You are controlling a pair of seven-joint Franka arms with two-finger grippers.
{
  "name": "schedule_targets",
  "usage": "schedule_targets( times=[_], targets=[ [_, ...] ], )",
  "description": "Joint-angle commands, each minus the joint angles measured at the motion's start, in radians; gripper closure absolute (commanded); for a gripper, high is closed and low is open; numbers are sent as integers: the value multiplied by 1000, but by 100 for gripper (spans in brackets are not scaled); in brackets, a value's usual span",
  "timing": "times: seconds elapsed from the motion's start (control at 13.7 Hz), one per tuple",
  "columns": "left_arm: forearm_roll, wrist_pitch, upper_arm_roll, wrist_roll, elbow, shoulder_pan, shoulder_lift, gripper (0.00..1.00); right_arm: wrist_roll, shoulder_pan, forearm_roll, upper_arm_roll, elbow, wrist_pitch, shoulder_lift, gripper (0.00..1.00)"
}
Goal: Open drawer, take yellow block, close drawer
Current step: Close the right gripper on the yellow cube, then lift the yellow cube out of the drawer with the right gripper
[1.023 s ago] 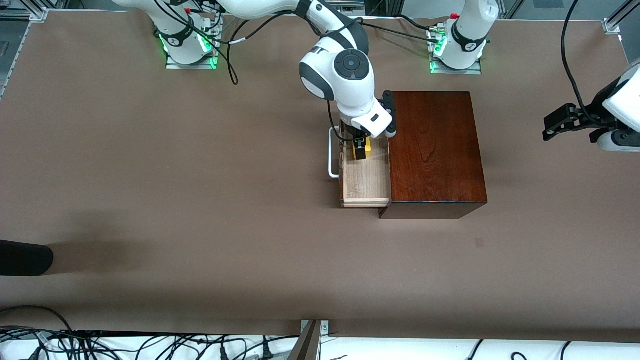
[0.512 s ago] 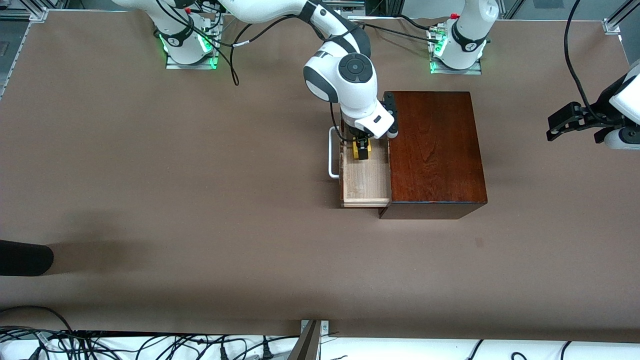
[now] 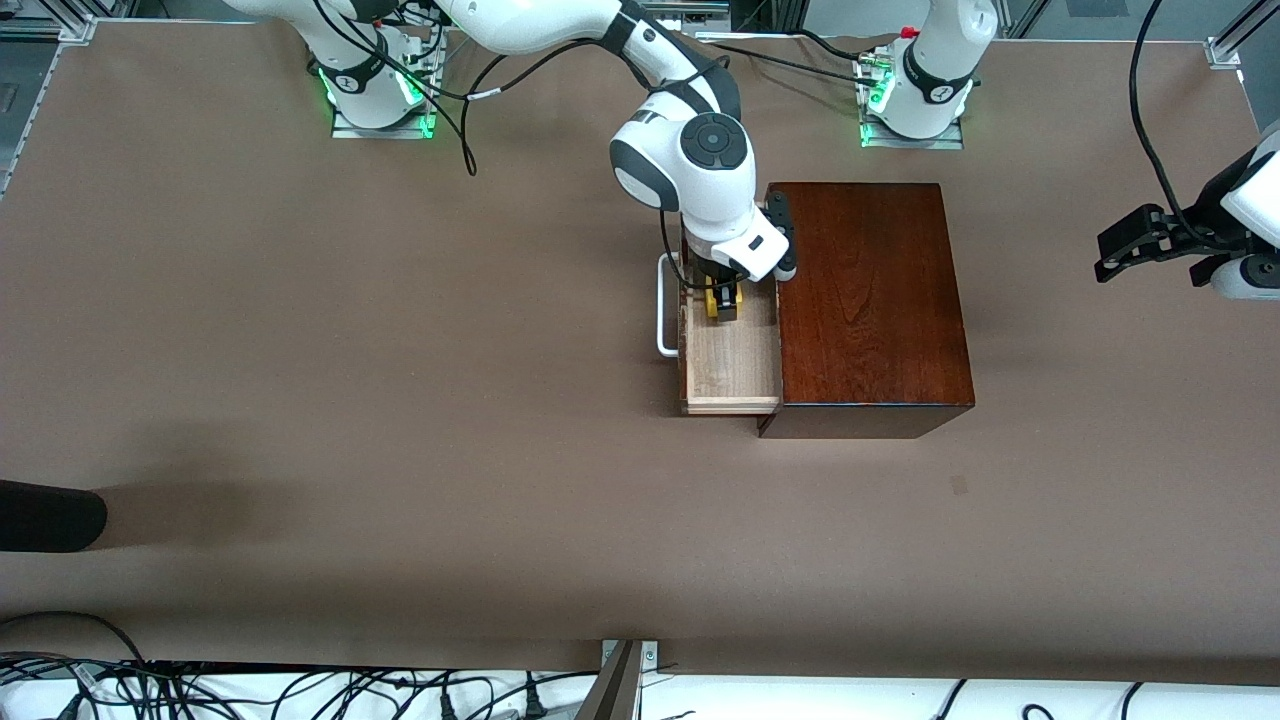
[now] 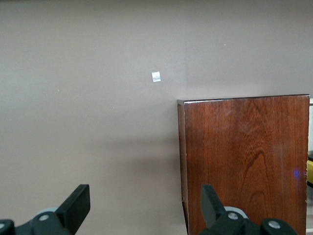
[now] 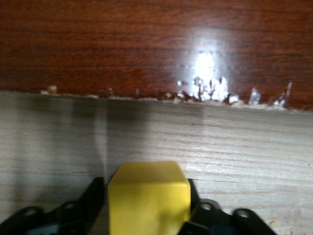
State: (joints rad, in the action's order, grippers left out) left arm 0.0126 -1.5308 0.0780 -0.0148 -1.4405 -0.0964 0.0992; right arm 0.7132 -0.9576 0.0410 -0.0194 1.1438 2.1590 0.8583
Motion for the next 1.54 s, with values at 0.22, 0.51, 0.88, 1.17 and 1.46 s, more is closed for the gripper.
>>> schedule_targets(
  times=[0.22,0.51,0.88,1.17,1.46],
  targets=[
    [-10,0,0,-10,14,6,4,0,-8,-20,-13,-16,-39,-19,18,100],
    [-10,0,0,-10,14,4,5,0,-11,-20,-12,-13,-80,-109,13,100],
    [-10,0,0,-10,14,4,5,0,-9,-18,-6,-10,-182,-293,-5,100],
    [-10,-2,-1,-10,14,3,7,0,-9,-6,-6,-26,-193,-396,-53,100],
    [-10,-2,-3,-10,14,3,7,0,-12,26,-1,-97,-181,-435,-120,100]
  ],
)
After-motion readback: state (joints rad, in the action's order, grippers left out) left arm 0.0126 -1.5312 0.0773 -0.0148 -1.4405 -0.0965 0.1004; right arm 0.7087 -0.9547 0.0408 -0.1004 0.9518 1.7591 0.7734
